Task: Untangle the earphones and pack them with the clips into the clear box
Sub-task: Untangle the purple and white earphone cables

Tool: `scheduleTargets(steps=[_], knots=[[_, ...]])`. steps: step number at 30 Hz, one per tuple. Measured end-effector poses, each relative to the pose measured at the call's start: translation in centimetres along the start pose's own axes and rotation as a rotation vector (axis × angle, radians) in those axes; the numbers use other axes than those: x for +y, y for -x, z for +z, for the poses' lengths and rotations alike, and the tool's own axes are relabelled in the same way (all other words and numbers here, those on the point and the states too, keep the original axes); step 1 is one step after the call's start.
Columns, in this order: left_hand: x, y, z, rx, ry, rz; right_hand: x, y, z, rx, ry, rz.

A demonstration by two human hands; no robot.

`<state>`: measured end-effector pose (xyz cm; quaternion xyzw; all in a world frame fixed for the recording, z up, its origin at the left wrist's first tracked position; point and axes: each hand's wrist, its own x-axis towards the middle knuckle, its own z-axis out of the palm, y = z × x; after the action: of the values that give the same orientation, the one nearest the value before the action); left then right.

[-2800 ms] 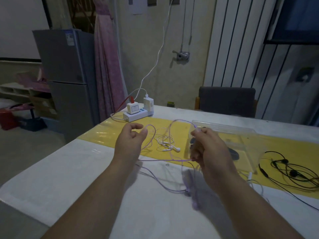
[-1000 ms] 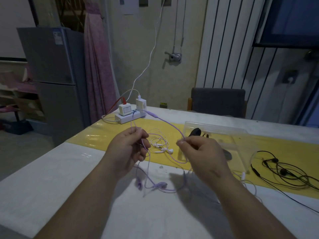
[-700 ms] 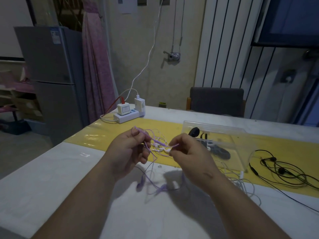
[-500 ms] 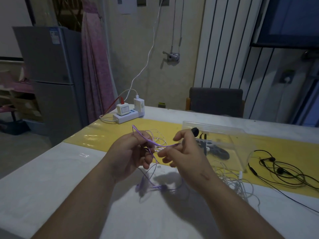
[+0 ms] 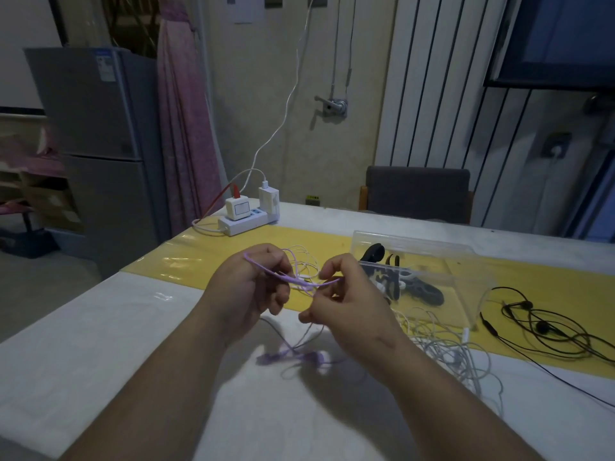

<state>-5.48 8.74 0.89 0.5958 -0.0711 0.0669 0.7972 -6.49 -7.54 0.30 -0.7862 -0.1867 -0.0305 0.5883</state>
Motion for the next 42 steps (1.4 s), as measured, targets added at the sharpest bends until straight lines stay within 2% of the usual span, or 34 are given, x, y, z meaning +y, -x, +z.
scheduleTargets(steps=[3, 8, 10, 13, 15, 16, 18, 20, 22, 24, 26, 29, 34, 37, 39, 42], knots=[[0.1, -0.6, -0.3, 0.204, 0.115, -0.038, -0.1, -0.7, -1.1, 0.101, -0.163, 0.057], [0.2, -1.2, -1.4, 0.402, 0.246, -0.141, -0.9, -0.7, -3.3, 0.192, -0.168, 0.07], [0.1, -1.3, -1.6, 0.409, 0.261, -0.15, -1.4, -0.5, -3.7, 0.184, -0.024, 0.013], [-0.1, -1.4, -1.9, 0.386, 0.274, -0.153, -1.9, -0.1, -4.0, 0.138, 0.415, -0.002], [0.0, -1.2, -2.2, 0.324, 0.26, -0.195, -2.1, 0.0, -3.8, 0.163, 0.478, 0.026], [0.1, -1.0, -2.3, 0.267, 0.272, -0.228, -2.2, 0.0, -3.8, 0.182, 0.397, 0.065], [0.5, -0.5, -2.3, 0.115, 0.355, -0.262, -2.4, -0.1, -3.8, 0.18, 0.079, 0.184], [0.9, -0.1, -2.0, 0.005, 0.469, -0.196, -2.5, -0.1, -3.6, 0.113, -0.197, 0.276], [1.0, -0.1, -2.0, 0.032, 0.54, -0.099, -2.4, 0.0, -3.5, 0.059, -0.342, 0.314], [0.9, -0.6, -2.3, 0.158, 0.563, -0.044, -2.3, 0.0, -3.1, 0.033, -0.401, 0.327], [0.8, -1.0, -2.6, 0.249, 0.528, -0.031, -2.0, -0.1, -2.8, 0.04, -0.403, 0.326], [0.4, -1.2, -2.5, 0.286, 0.299, -0.077, -1.9, -0.1, -2.5, 0.05, -0.393, 0.303], [0.2, -0.4, -2.1, 0.036, 0.02, -0.135, -1.5, 0.0, -1.5, 0.072, -0.31, 0.268], [0.5, 0.1, -1.3, -0.072, 0.032, -0.098, -1.5, 0.2, -0.8, 0.097, -0.115, 0.143], [0.6, 0.4, -1.1, -0.112, 0.082, -0.085, -1.6, 0.3, -0.5, 0.042, -0.058, 0.063], [0.9, 0.5, -1.0, -0.138, 0.183, -0.108, -1.7, 0.5, -0.2, -0.06, -0.041, 0.068]])
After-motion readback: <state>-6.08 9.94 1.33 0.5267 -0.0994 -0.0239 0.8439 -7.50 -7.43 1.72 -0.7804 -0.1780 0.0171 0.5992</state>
